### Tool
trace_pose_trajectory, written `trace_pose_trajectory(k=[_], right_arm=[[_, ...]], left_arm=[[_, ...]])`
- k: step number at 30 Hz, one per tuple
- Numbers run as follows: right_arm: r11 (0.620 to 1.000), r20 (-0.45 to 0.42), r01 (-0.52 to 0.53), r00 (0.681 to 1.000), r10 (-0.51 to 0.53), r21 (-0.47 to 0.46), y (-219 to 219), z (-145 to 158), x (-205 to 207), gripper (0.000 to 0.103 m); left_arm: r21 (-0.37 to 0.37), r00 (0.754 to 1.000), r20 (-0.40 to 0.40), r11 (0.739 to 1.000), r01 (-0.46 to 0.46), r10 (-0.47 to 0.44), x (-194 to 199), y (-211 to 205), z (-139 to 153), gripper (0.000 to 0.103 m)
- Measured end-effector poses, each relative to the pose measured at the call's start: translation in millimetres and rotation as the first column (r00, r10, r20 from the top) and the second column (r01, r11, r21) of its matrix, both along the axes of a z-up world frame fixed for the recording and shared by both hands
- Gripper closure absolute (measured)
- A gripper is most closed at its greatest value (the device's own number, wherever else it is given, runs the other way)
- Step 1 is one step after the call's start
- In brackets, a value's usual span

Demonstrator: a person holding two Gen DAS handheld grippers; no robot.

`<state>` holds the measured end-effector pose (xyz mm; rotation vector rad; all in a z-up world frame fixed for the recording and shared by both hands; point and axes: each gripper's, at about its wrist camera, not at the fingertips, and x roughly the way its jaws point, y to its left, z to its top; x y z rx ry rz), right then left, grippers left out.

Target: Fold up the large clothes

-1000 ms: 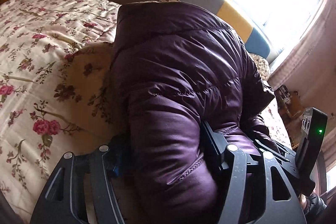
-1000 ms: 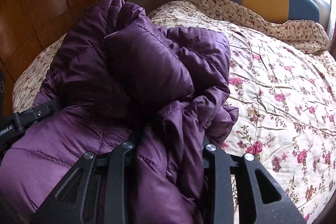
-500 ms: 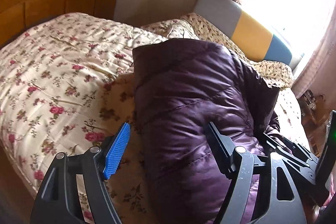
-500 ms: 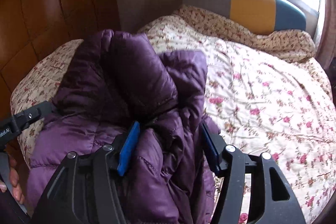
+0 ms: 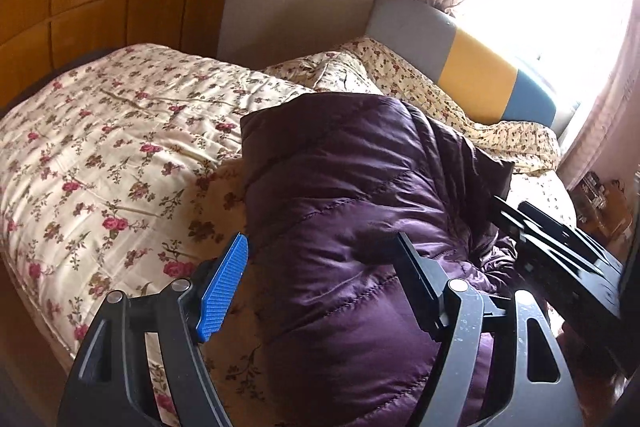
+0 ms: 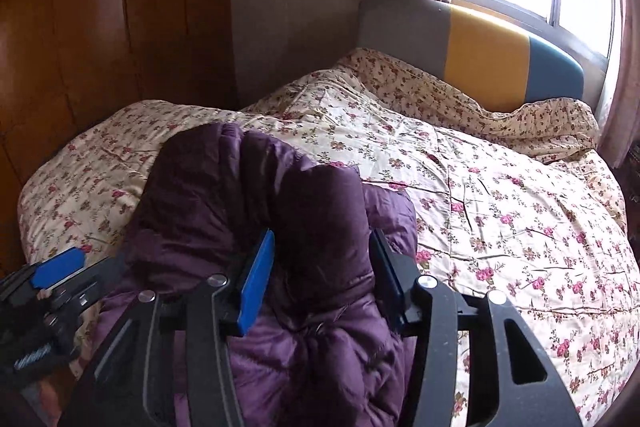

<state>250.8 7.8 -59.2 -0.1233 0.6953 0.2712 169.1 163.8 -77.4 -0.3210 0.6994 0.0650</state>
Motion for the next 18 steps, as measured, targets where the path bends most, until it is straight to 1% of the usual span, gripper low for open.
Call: trace_pose_trajectory(k=[9,18], right_arm=[[0.999,-0.080,0.031,0.996,-0.030,0.010,-11,-23,23,0.056],[0.999,-0.127,0.042,0.991,-0.040,0.013,-21,-47,34,0.056]], left_arm=[[0.040,0.999,-0.002,0.998,0.048,-0.048,5,-18,-5,0.029],[0.050,0.997,-0.018,0.996,0.071,-0.070,12,-30,-14,0.029]])
